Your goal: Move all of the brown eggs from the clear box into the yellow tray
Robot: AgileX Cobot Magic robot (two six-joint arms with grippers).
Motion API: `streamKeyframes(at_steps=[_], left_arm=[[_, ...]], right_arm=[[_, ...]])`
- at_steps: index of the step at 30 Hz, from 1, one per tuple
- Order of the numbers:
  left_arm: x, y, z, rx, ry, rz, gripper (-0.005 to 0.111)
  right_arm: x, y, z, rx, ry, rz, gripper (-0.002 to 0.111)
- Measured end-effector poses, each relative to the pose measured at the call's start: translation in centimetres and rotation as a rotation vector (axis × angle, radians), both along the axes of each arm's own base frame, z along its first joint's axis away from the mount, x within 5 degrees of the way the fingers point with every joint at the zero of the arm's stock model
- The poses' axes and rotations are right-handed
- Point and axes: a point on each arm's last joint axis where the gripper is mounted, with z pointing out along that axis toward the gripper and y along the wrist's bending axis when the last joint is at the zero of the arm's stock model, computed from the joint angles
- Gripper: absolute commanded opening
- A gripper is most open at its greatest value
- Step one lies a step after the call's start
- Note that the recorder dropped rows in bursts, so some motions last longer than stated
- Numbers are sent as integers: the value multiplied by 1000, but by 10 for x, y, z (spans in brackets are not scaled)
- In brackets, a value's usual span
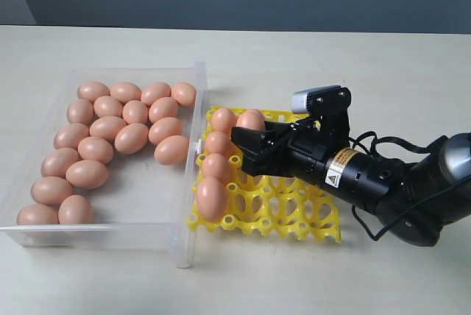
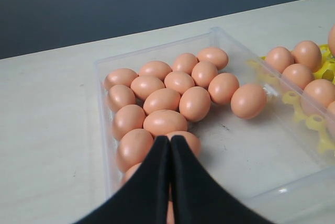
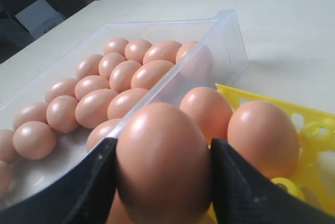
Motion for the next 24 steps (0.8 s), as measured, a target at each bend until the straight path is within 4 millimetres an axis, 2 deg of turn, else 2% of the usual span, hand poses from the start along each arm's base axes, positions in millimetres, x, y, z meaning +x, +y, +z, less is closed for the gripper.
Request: streamKeyframes(at_steps=[11,15,18,24], left_arm=[[0,0,0,0,0,0,0],[0,0,0,0,0,0,0],[0,0,0,0,0,0,0],[0,0,0,0,0,0,0]], right_arm=[[-2,2,-1,-9,2,29,1],[1,6,0,-29,-3,65,30],[4,8,2,-28,-10,69,47],[7,10,3,-10,10,58,50]])
